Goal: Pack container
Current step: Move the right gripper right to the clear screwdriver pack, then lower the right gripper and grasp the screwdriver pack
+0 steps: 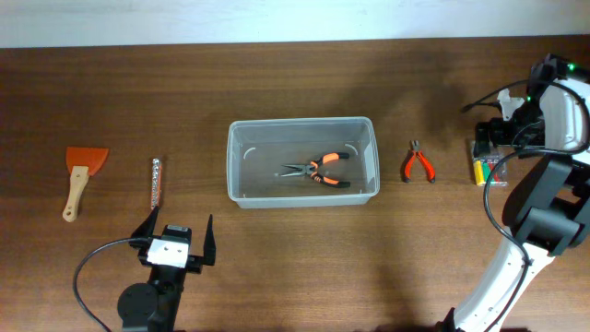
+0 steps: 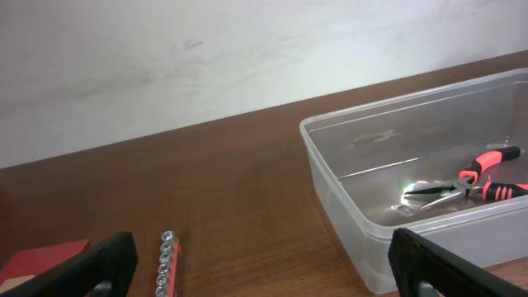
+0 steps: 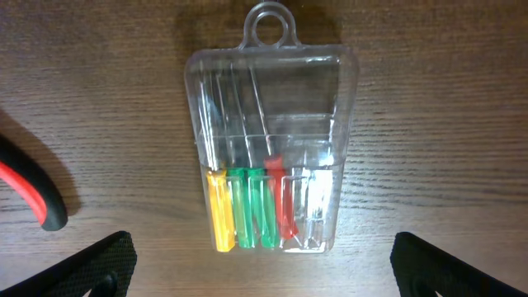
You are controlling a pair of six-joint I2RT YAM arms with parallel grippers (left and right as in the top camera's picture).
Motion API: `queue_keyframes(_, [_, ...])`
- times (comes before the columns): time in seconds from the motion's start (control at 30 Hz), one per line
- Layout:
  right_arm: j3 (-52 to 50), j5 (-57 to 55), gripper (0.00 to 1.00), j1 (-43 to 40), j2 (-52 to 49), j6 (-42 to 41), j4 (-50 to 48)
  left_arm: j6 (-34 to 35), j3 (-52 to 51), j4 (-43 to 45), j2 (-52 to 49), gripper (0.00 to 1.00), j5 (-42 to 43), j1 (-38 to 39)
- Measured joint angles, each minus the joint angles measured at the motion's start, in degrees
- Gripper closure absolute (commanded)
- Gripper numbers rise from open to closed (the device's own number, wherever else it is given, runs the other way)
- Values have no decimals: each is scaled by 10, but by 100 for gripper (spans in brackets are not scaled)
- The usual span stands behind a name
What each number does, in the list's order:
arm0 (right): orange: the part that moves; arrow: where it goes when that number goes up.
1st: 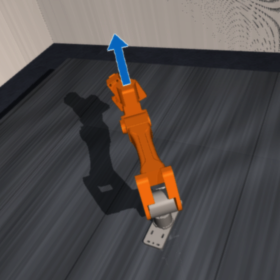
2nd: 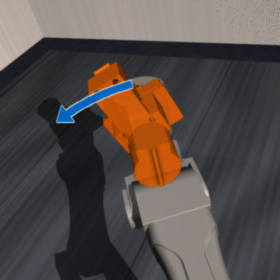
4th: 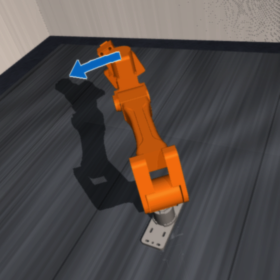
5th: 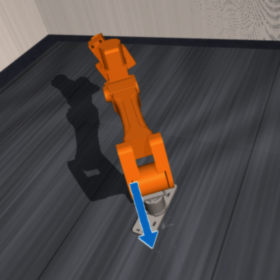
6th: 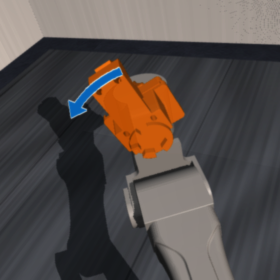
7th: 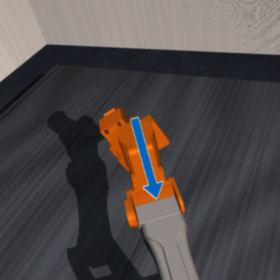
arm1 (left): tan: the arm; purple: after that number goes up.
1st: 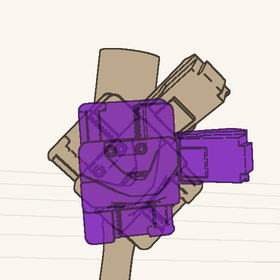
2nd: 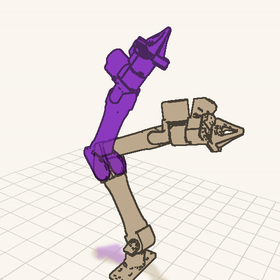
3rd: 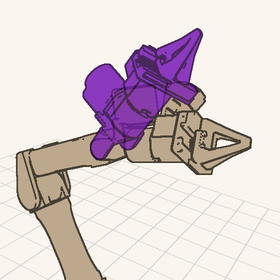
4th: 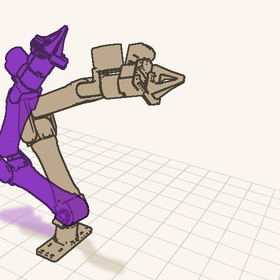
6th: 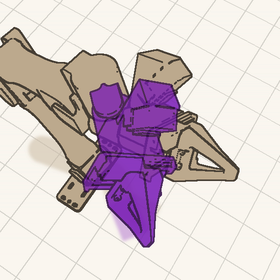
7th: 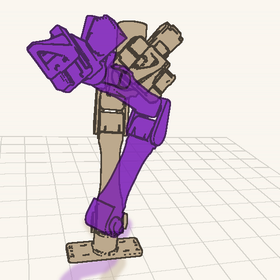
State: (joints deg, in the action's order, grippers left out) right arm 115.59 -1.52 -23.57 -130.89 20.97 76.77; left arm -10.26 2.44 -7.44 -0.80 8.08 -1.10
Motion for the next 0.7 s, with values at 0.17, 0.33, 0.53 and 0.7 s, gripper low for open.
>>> queue_keyframes(0.17, [0,0,1,0,-2,5,-4,0,0,0,0,1,0,0])
queue_keyframes(0.33, [0,-2,1,0,-22,5,-4,0,0,0,0,1,0,0])
queue_keyframes(0.53, [0,-11,1,0,-42,7,-5,0,0,0,0,1,0,0])
queue_keyframes(0.7, [0,-22,1,0,-42,7,-9,0,0,0,0,1,0,0])
